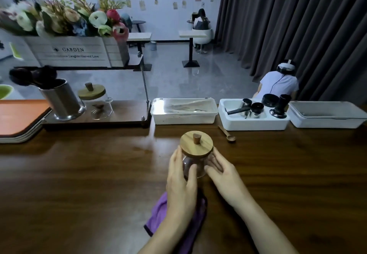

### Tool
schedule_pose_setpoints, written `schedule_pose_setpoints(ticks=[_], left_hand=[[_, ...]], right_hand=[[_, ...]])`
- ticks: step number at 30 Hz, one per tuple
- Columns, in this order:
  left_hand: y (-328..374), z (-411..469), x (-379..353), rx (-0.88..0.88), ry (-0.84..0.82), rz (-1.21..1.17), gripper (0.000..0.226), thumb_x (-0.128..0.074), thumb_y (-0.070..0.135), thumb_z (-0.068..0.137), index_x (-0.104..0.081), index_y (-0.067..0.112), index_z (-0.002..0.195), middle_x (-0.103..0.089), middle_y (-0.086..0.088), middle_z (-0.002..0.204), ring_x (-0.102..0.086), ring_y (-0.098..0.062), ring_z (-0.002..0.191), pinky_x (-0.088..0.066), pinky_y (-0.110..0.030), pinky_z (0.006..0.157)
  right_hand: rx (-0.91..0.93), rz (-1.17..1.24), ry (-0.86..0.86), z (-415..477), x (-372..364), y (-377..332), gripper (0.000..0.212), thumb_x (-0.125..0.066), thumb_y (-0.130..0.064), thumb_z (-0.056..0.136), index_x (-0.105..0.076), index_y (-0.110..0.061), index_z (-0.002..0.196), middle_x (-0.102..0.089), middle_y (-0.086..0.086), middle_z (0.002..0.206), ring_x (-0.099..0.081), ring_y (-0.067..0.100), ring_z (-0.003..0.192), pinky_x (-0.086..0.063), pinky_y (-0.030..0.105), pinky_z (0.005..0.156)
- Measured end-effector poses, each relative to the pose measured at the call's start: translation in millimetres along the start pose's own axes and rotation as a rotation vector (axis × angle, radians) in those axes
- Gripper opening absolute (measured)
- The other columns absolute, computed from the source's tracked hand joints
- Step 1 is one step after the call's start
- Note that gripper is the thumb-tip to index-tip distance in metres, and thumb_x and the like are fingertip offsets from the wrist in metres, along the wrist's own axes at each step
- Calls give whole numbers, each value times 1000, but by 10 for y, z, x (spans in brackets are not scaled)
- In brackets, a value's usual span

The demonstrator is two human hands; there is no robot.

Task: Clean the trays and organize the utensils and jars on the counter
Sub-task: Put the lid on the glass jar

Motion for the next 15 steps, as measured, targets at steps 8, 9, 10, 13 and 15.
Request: schedule_pose_setpoints(ticks=[8, 9, 10, 13, 15], left_hand=[[-218, -7, -74, 133, 14, -31, 99, -83, 42, 78, -26, 32, 158, -45, 17, 148, -42, -6, 143, -36, -27, 115], [-257, 33, -124, 164, -28, -61, 107, -86, 43, 75, -22, 34, 160, -47, 20, 147, -44, -6, 141, -37, -30, 116], [-282, 76, -160, 186, -55, -79, 114, -88, 48, 71, -19, 39, 160, -50, 19, 148, -49, -7, 139, -40, -35, 116], [-287, 183, -206, 203, -71, -61, 116, -86, 58, 65, -18, 45, 159, -59, 11, 143, -59, -6, 128, -48, -22, 105], [-272, 215, -191, 177, -40, -48, 103, -85, 54, 67, -29, 46, 154, -62, 12, 138, -61, -6, 124, -50, -23, 102]], right_hand=[[82, -152, 70, 4, 291, -209, 55, -68, -43, 88, -54, -40, 141, -58, -12, 141, -53, 5, 131, -45, 29, 109], [110, -196, 78, 18, 295, -304, 57, -68, -49, 87, -53, -40, 141, -53, -11, 146, -49, 7, 135, -42, 25, 109], [138, -225, 66, 44, 270, -401, 57, -69, -50, 87, -53, -41, 142, -48, -11, 149, -45, 6, 138, -38, 16, 107], [218, -257, -5, 187, 100, -581, 47, -73, -37, 89, -60, -38, 135, -43, -5, 154, -40, 2, 139, -28, 0, 98], [238, -245, 1, 267, 44, -615, 40, -74, -33, 88, -67, -37, 127, -50, -2, 151, -46, -4, 132, -34, 10, 104]])
Point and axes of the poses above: each hand's wrist, its own z-axis towards the middle knuckle, its own x-axis out of the back of the hand, y = z × x, the point moved 9 cm from there along z, towards the middle knuckle
